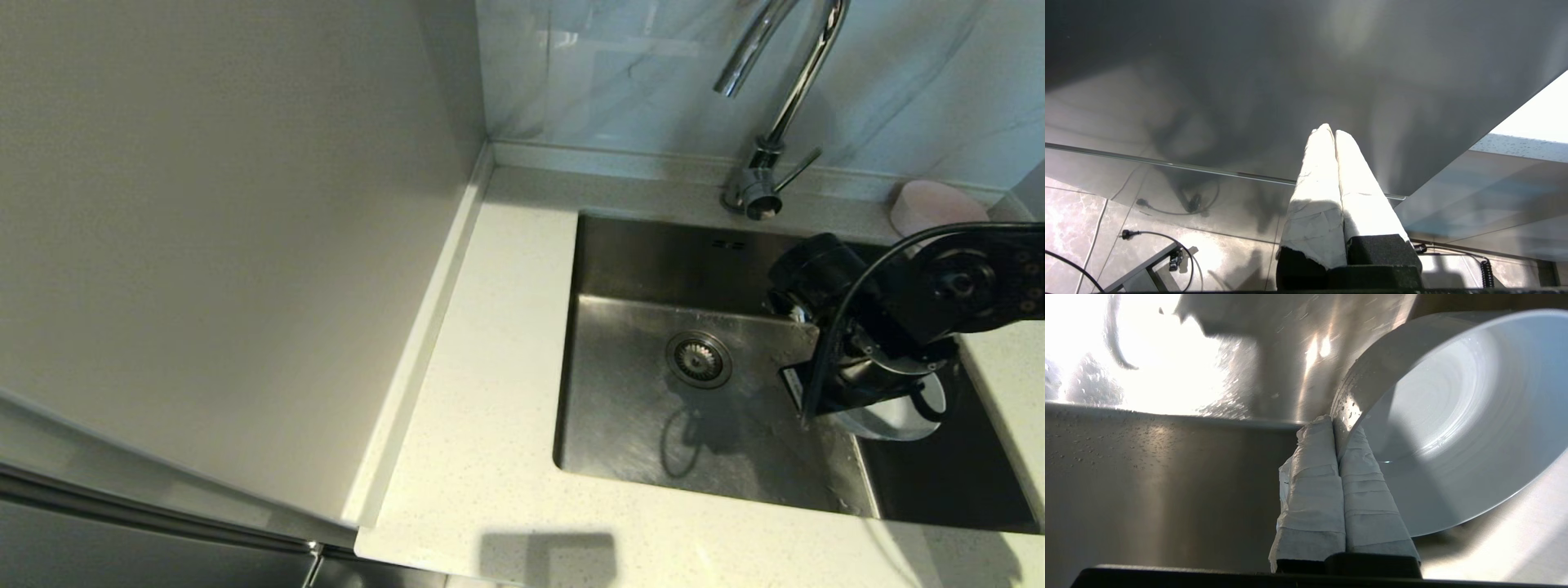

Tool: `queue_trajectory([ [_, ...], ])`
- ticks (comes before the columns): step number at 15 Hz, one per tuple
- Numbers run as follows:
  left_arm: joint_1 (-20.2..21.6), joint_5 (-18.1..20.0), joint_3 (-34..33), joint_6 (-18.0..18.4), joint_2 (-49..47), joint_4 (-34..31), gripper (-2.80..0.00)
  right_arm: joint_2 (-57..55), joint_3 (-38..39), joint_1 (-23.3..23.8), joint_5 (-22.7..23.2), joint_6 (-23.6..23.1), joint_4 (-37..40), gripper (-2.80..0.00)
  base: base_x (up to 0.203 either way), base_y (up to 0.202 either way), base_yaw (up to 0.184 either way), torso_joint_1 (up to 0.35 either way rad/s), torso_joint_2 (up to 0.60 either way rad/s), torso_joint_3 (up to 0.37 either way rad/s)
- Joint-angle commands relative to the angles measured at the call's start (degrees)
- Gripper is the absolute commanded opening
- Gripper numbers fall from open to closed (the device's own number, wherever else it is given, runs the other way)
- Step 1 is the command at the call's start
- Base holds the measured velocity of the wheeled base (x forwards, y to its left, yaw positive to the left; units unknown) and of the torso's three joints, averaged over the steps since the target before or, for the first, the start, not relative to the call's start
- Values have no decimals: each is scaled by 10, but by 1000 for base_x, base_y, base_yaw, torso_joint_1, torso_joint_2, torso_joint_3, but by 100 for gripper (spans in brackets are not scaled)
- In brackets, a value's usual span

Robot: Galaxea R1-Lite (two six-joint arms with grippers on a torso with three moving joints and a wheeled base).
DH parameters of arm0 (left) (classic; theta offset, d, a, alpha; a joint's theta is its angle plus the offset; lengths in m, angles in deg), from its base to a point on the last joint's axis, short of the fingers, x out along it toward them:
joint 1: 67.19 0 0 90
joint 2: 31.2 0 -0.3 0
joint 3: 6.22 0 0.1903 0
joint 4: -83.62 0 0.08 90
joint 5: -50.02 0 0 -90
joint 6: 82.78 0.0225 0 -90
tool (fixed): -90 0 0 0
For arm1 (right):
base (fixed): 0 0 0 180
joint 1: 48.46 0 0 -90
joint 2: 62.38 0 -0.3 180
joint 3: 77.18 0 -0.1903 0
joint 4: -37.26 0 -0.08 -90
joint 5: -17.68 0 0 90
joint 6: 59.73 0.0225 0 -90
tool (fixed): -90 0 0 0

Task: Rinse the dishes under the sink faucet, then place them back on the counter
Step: Put a bowl back to the table from the sink

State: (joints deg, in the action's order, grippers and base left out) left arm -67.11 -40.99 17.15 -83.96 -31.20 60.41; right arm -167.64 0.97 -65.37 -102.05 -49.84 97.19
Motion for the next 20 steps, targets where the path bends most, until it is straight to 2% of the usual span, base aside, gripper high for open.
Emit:
queue_trajectory([
  [1, 0, 0, 0, 0, 3, 0, -280, 78, 6, -2, -20, -12, 2, -280, 0, 0, 0, 0, 0, 0],
  [5, 0, 0, 0, 0, 2, 0, -280, 134, 8, 111, -37, -97, -8, -280, 0, 0, 0, 0, 0, 0],
  [10, 0, 0, 0, 0, 2, 0, -280, 131, 21, 219, -15, -127, -17, -280, 0, 0, 0, 0, 0, 0],
  [15, 0, 0, 0, 0, 2, 0, -280, 82, 15, 273, -5, -139, -23, -280, 0, 0, 0, 0, 0, 0],
  [20, 0, 0, 0, 0, 2, 0, -280, 17, -9, 308, -4, -162, -104, -280, 0, 0, 0, 0, 0, 0],
])
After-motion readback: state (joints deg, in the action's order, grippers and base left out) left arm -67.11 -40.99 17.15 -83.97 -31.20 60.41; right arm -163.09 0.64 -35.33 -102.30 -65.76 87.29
